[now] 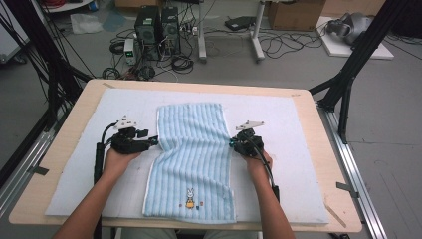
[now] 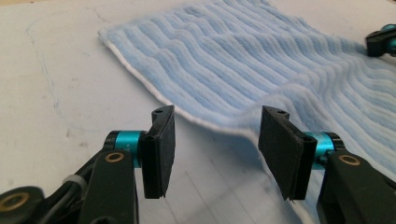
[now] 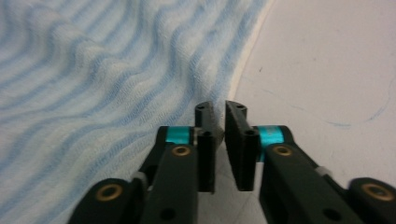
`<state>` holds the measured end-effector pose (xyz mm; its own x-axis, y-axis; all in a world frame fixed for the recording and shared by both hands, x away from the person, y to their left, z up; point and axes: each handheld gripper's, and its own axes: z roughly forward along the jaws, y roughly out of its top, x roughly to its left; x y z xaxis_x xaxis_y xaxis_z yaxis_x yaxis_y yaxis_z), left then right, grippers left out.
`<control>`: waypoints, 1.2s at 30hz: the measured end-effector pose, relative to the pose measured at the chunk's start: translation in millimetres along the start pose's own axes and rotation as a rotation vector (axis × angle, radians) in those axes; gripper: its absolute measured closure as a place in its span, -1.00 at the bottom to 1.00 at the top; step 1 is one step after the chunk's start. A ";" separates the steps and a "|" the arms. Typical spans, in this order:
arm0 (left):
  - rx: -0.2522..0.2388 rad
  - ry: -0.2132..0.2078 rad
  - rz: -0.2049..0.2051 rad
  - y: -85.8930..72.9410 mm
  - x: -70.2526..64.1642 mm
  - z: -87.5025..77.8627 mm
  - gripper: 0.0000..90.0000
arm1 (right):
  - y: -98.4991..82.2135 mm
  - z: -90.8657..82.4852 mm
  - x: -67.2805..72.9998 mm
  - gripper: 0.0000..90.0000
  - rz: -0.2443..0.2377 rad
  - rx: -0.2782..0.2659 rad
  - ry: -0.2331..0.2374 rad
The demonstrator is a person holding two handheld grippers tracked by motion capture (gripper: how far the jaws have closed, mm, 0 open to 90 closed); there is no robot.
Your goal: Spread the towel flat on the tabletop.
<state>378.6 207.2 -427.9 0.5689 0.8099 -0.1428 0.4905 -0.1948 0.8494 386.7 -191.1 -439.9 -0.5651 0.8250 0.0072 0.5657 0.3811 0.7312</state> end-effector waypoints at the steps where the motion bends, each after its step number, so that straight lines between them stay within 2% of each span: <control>1: 0.005 0.003 -0.002 2.6 1.5 5.3 0.03 | -0.1 -2.0 -2.5 0.61 0.021 -0.024 0.010; 2: 0.019 0.009 -0.004 5.1 3.0 11.4 0.03 | 0.1 -4.4 -5.1 0.59 0.045 -0.043 0.014; 3: 0.039 0.027 0.005 7.4 5.7 17.5 0.03 | 0.4 -6.3 -7.7 0.56 0.051 -0.067 0.009; 4: 0.042 0.044 -0.003 8.7 7.4 24.0 0.02 | 0.6 -8.0 -10.0 0.56 0.059 -0.079 0.002; 7: 0.078 0.087 0.005 11.0 12.6 39.7 0.01 | -0.5 -9.8 -14.9 0.55 0.085 -0.083 0.001; 10: 0.119 0.118 0.028 9.3 15.8 52.3 0.02 | -2.0 -8.4 -17.6 0.54 0.089 -0.077 -0.002; 12: 0.111 0.134 0.051 8.9 14.2 55.6 0.09 | -2.0 -7.8 -18.3 0.54 0.091 -0.082 -0.001; 14: 0.106 0.124 0.088 10.2 12.4 57.3 0.53 | -1.9 -7.2 -18.2 0.54 0.091 -0.082 -0.001; 15: 0.115 0.156 0.119 11.7 10.6 58.5 0.77 | -1.9 -6.5 -17.9 0.54 0.092 -0.082 -0.001; 16: 0.126 0.193 0.138 13.7 10.5 60.8 0.92 | -1.9 -5.7 -17.9 0.53 0.090 -0.082 -0.002; 17: 0.131 0.217 0.115 16.4 12.6 63.0 0.94 | -1.7 -4.8 -17.4 0.53 0.092 -0.081 -0.002; 19: 0.125 0.246 0.093 20.0 19.0 66.1 0.94 | -1.4 -3.5 -17.3 0.52 0.090 -0.084 -0.005; 21: 0.111 0.235 0.067 20.4 24.0 68.1 0.92 | -0.6 -1.3 -18.5 0.51 0.088 -0.090 -0.009; 22: 0.106 0.233 0.066 20.1 25.2 68.0 0.84 | 1.3 0.8 -19.4 0.49 0.097 -0.082 -0.006; 24: 0.090 0.214 0.028 20.2 26.1 66.3 0.52 | 7.8 5.8 -20.7 0.47 0.099 -0.079 -0.002; 26: 0.086 0.195 0.011 21.6 26.9 62.6 0.31 | 17.2 12.7 -20.7 0.43 0.087 -0.097 -0.001; 28: 0.067 0.182 0.000 23.2 26.8 58.1 0.22 | 26.9 21.8 -20.1 0.39 0.084 -0.100 0.004; 34: 0.044 0.151 -0.011 24.2 28.9 45.0 0.17 | 50.3 57.5 -11.5 0.19 0.082 -0.075 0.052; 35: 0.045 0.143 -0.022 23.9 29.8 44.1 0.16 | 52.2 63.2 -9.1 0.23 0.083 -0.059 0.055; 36: 0.046 0.130 -0.037 23.6 30.8 43.3 0.16 | 53.0 68.6 -6.5 0.36 0.078 -0.036 0.048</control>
<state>436.2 203.6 -434.2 0.4612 0.8812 -0.1043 0.5413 -0.1863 0.8199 461.5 -147.7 -447.9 -0.5488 0.8303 0.0970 0.5873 0.3004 0.7515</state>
